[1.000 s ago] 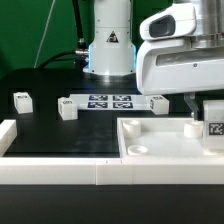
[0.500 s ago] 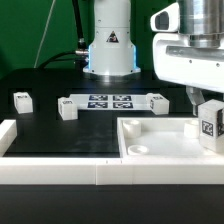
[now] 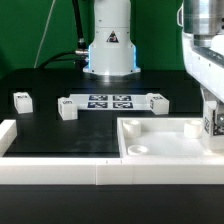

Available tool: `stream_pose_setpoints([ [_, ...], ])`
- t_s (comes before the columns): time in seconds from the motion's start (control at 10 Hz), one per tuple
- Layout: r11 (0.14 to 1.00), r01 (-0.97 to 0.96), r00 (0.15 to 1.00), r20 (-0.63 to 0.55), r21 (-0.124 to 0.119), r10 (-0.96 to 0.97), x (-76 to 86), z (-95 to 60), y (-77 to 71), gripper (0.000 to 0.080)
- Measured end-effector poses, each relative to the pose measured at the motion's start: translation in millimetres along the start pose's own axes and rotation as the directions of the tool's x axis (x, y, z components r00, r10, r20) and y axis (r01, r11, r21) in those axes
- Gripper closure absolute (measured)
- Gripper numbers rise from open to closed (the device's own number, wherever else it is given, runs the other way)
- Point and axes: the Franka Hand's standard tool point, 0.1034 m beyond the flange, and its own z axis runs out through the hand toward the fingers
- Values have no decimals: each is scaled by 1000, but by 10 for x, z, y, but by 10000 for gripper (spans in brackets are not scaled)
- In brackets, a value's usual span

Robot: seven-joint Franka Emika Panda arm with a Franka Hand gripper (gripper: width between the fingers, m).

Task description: Assemble one leg

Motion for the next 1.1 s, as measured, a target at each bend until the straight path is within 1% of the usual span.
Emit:
stream_pose_setpoints([
  [0.1,999,-54,999,8,-1,54,3,0,-2,506],
  [0.3,998,-61,998,8,-1,61,-3,4,0,506],
  [0.4,999,-42,999,8,0,42,-3,6,0,324],
  [0.5,999,52,999,8,1,-52,8,6,-4,210],
  [0.6,997,83,997,7,2,-83,-6,12,0,210],
  [0.7,981,192,981,7,1,-192,-36,23,12,162],
  [0.8,949,316,949,9,1,-316,-50,27,19,153],
  [0.9,911,412,911,8,2,-412,-46,26,18,153],
  [1.1,799,601,799,7,2,-601,-39,26,18,151],
])
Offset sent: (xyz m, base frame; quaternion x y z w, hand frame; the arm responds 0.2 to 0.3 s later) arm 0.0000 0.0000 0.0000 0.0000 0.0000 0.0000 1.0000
